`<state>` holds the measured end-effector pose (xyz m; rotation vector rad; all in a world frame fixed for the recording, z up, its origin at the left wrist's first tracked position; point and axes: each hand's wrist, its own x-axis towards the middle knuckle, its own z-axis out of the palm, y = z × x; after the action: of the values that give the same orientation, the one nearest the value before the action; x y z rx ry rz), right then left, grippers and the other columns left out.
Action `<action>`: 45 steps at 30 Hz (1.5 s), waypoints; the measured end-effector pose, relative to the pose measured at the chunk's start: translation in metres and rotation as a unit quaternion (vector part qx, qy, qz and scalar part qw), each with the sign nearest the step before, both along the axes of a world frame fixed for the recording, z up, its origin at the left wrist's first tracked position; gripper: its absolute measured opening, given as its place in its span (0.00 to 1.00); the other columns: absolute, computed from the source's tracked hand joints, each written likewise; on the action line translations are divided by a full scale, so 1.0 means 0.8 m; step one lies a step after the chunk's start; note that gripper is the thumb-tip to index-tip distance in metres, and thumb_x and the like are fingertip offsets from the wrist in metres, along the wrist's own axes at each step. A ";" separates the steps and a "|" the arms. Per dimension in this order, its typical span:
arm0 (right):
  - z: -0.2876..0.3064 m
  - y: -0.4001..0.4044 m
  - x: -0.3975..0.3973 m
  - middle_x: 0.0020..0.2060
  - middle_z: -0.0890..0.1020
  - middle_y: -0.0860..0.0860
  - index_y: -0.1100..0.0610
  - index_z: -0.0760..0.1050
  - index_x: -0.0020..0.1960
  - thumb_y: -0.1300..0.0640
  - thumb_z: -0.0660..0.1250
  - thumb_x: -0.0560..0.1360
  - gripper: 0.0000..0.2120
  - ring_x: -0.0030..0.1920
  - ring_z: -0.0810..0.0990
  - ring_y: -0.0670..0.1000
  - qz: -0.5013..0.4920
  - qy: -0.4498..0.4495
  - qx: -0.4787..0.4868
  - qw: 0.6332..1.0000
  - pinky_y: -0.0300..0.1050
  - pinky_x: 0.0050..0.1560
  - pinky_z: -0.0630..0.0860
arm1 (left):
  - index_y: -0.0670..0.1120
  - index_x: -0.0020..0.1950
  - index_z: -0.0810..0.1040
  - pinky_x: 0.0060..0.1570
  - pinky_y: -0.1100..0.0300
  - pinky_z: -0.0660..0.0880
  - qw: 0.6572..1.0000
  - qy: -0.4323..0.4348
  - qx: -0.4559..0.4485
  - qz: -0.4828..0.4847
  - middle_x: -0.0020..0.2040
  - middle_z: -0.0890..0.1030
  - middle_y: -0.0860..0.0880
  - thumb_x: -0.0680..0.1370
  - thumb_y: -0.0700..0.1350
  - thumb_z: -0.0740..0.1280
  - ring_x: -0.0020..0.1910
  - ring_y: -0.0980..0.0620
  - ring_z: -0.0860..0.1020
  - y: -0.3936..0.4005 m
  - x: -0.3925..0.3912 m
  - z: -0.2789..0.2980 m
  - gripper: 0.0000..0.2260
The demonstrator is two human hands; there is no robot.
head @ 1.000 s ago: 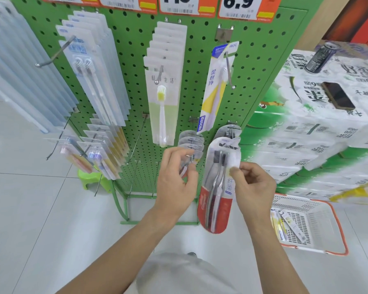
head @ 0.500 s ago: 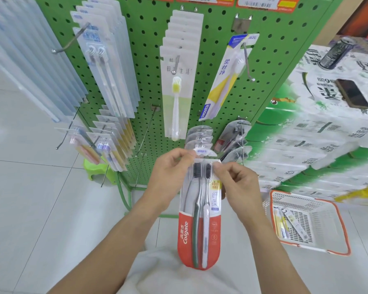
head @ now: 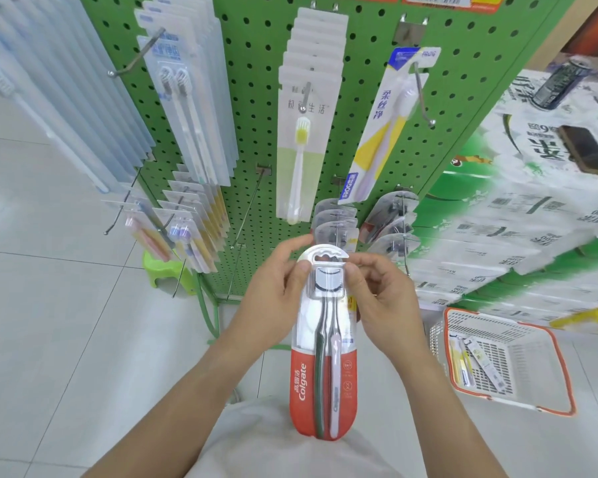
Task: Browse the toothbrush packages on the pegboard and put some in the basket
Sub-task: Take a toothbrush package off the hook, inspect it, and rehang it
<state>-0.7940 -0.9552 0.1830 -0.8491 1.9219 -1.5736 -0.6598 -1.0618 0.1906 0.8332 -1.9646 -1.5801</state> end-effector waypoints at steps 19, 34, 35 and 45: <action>-0.009 0.022 0.014 0.43 0.83 0.48 0.35 0.74 0.64 0.64 0.68 0.73 0.29 0.40 0.80 0.59 0.080 -0.006 0.030 0.996 0.62 0.41 0.81 | 0.63 0.75 0.65 0.46 0.49 0.79 0.994 -0.007 0.092 -0.053 0.58 0.84 0.54 0.77 0.29 0.65 0.44 0.50 0.81 0.016 0.024 0.003 0.36; -0.016 0.028 0.013 0.42 0.84 0.52 0.39 0.69 0.70 0.66 0.71 0.70 0.34 0.37 0.82 0.55 0.115 -0.078 0.071 0.988 0.48 0.37 0.76 | 0.64 0.79 0.54 0.51 0.39 0.79 0.990 -0.042 0.133 -0.021 0.52 0.85 0.54 0.73 0.30 0.69 0.48 0.35 0.81 0.021 0.025 -0.006 0.45; -0.017 0.028 0.012 0.41 0.84 0.52 0.39 0.70 0.69 0.65 0.70 0.69 0.34 0.36 0.81 0.55 0.114 -0.081 0.072 0.988 0.47 0.36 0.75 | 0.63 0.80 0.50 0.51 0.37 0.78 0.989 -0.047 0.137 -0.024 0.51 0.85 0.53 0.73 0.30 0.69 0.49 0.33 0.80 0.023 0.025 -0.006 0.47; -0.022 0.036 0.006 0.43 0.84 0.56 0.40 0.71 0.69 0.64 0.71 0.67 0.35 0.39 0.81 0.60 0.107 -0.114 0.055 0.986 0.56 0.40 0.76 | 0.71 0.75 0.53 0.44 0.51 0.79 0.989 -0.043 0.125 -0.065 0.52 0.86 0.46 0.78 0.32 0.66 0.40 0.43 0.81 0.027 0.033 -0.005 0.42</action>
<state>-0.7891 -0.9265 0.1656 -0.7642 1.6790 -1.3618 -0.6334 -1.0401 0.1865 0.8993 -1.9402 -1.9264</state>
